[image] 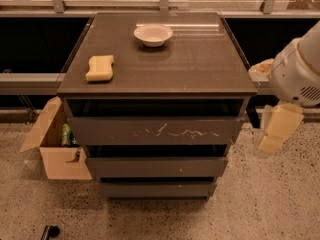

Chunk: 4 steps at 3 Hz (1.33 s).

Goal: Open middle drawer

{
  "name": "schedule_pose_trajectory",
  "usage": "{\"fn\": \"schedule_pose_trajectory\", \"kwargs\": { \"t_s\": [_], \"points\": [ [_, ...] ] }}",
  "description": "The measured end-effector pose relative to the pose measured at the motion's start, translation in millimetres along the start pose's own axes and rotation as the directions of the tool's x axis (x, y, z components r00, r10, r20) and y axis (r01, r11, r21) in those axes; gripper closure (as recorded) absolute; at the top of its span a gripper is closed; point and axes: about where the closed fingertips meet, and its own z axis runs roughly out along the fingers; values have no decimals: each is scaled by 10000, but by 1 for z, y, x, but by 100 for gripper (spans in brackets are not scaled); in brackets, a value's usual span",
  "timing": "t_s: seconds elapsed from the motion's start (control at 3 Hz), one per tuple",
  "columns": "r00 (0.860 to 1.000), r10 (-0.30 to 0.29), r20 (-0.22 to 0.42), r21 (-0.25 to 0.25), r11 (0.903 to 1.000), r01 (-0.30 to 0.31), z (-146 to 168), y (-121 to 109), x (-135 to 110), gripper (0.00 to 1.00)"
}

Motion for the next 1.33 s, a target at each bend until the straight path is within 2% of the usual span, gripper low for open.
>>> {"fn": "schedule_pose_trajectory", "kwargs": {
  "t_s": [0.33, 0.67, 1.0, 1.33],
  "points": [
    [9955, -256, 908, -273, 9992, 282, 63, 16, -7, 0],
    [9911, -156, 1322, -395, 9990, 210, 110, 28, -7, 0],
    [9908, -141, 1349, -284, 9994, 181, 116, 27, -7, 0],
    [9952, -439, 878, -365, 9982, 472, 134, 37, -8, 0]
  ]
}}
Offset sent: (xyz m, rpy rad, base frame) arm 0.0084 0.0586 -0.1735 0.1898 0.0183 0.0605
